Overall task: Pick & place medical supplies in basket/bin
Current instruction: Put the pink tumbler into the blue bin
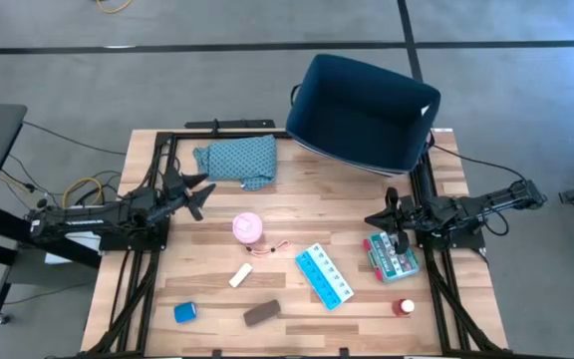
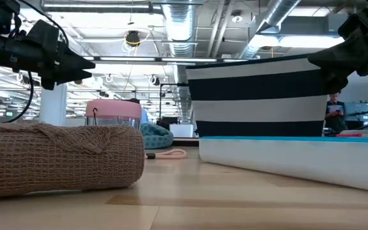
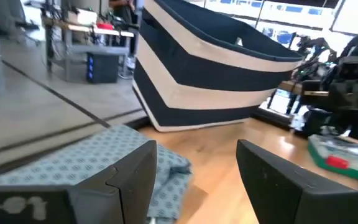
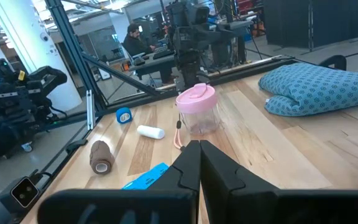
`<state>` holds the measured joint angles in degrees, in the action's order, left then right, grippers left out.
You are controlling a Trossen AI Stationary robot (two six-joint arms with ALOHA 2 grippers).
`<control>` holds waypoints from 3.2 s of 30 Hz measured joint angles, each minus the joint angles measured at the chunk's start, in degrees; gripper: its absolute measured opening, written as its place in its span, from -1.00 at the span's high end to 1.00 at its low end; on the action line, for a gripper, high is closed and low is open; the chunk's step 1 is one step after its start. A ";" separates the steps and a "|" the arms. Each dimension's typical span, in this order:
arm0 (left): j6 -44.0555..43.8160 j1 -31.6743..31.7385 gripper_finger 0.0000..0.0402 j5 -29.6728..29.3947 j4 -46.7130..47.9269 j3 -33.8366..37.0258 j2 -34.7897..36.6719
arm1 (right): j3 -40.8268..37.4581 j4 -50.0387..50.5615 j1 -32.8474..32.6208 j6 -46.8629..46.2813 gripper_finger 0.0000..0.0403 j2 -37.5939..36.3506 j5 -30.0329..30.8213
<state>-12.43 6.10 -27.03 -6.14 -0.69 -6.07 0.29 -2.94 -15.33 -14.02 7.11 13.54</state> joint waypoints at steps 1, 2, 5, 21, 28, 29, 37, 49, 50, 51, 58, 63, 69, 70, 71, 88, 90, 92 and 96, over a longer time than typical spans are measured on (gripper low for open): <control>-1.30 -0.07 -0.05 0.52 0.15 0.00 0.00 | 0.00 0.00 0.00 0.01 1.00 -0.01 0.00; -2.91 -0.10 -0.05 1.80 0.53 0.00 0.00 | 0.00 0.00 0.00 0.00 1.00 0.01 0.00; -7.64 -0.36 -0.05 9.08 2.02 0.00 -0.02 | 0.00 0.00 0.00 0.01 1.00 0.01 0.00; -15.55 -3.36 -0.05 13.18 2.21 -0.02 -1.95 | -0.01 0.00 0.00 0.00 1.00 0.01 0.00; -13.89 -3.32 -0.05 4.45 1.86 -0.02 -1.95 | 0.00 -2.52 0.05 -0.07 1.00 0.04 3.18; -13.58 -3.32 -0.05 4.06 1.82 -0.02 -1.95 | 0.08 -4.12 0.27 -0.22 1.00 0.05 6.44; -13.73 -3.29 -0.05 -0.82 1.69 -0.02 -1.95 | 1.78 -22.02 3.45 8.85 1.00 -0.02 13.73; -18.98 -3.27 -0.05 4.41 1.92 -0.02 -1.95 | 1.88 -33.33 4.98 1.59 1.00 -0.03 13.49; -19.72 -3.27 -0.05 3.98 1.93 -0.02 -1.95 | 1.88 -33.37 4.98 1.53 1.00 -0.03 13.53; -19.83 -3.27 -0.05 3.69 1.95 -0.02 -1.95 | 1.88 -33.48 4.98 1.14 1.00 -0.01 13.55; -15.63 -3.27 -0.05 1.42 1.93 -0.02 -1.92 | 1.97 -33.59 4.28 -6.60 1.00 0.49 8.57; -12.39 -3.27 -0.05 5.54 1.79 -0.02 -1.92 | 2.02 -38.16 3.28 -5.06 1.00 0.43 -3.89; -12.22 -3.64 -0.05 14.29 -0.39 -0.02 -1.95 | 2.03 -38.37 1.47 -0.60 1.00 1.14 -5.74; -11.22 -3.64 -0.05 14.66 -1.71 -0.02 -1.92 | 2.20 -38.66 1.21 1.17 1.00 1.75 -5.72; -10.19 -3.64 -0.05 14.70 -3.05 -0.02 -1.92 | 2.61 -38.88 0.93 2.94 1.00 2.45 -5.76; -1.48 -3.64 -0.05 13.92 -12.15 -0.02 -1.92 | 37.40 -11.25 -8.71 19.57 1.00 34.87 5.72; -1.48 -3.64 -0.05 12.14 -11.17 -0.02 -1.92 | 39.35 -9.31 -8.69 18.33 1.00 39.10 8.15; -1.49 -3.64 -0.05 10.73 -9.51 -0.02 -1.92 | 39.83 -9.51 -8.24 18.74 1.00 43.20 9.22; -2.13 -3.64 -0.05 9.75 -5.99 -0.02 -1.92 | 40.49 -14.41 -7.14 24.09 1.00 49.33 9.78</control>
<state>-14.57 2.46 -17.28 -12.12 -0.71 -7.99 40.78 -17.35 -22.48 10.07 56.43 23.32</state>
